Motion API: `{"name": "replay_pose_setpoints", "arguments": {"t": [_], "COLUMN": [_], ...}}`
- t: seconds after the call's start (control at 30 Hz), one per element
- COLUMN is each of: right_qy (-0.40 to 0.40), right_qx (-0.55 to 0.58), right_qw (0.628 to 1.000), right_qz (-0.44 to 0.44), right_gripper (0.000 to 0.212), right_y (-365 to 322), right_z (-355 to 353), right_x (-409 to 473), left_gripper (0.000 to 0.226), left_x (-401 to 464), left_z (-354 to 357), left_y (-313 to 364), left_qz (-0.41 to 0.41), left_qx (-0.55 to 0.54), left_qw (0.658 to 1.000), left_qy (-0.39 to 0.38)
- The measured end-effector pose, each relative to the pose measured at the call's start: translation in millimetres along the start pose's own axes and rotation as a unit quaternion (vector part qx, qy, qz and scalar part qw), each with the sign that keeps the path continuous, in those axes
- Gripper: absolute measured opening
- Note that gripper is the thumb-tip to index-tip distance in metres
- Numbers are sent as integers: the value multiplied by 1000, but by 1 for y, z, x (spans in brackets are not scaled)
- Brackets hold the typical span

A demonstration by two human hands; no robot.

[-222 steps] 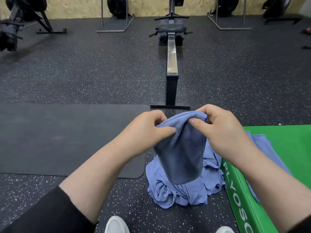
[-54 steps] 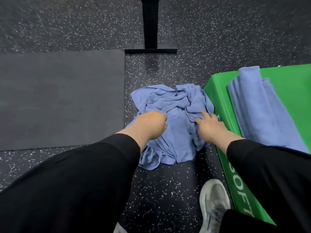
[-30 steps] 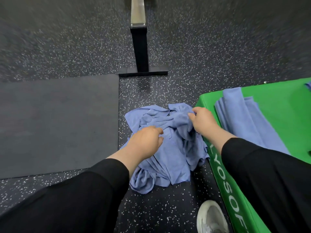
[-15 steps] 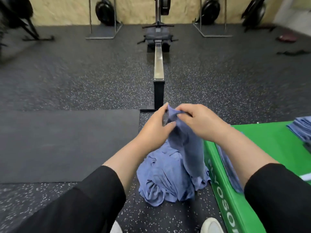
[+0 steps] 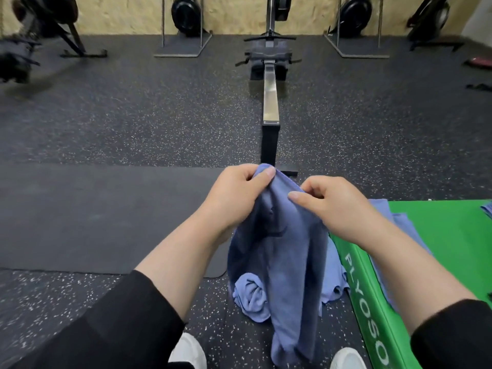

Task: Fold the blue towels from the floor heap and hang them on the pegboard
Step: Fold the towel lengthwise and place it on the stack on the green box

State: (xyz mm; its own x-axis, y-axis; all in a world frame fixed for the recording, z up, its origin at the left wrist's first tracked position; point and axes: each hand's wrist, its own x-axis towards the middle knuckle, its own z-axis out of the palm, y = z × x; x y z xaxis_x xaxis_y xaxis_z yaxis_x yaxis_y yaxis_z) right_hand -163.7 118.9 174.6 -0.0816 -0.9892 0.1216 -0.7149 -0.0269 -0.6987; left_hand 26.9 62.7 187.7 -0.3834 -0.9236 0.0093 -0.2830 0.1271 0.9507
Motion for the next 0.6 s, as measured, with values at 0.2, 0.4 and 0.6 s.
{"name": "replay_pose_setpoints", "arguments": {"t": [0.2,0.4,0.6], "right_qy": [-16,43,36], "right_qx": [4,78,89], "right_qw": [1000,996,995], "right_qz": [18,10,17], "right_gripper": [47,34,24], "right_y": [13,12,1], "right_z": [-9,-9,-10], "right_x": [6,9,7], "left_gripper": [52,51,27], "left_x": [24,26,9], "left_z": [-20,-6,28], "left_y": [8,12,16], "left_qz": [38,23,68], "left_qx": [-70,-32,80], "left_qw": [981,986,994], "left_qy": [175,160,42]}}
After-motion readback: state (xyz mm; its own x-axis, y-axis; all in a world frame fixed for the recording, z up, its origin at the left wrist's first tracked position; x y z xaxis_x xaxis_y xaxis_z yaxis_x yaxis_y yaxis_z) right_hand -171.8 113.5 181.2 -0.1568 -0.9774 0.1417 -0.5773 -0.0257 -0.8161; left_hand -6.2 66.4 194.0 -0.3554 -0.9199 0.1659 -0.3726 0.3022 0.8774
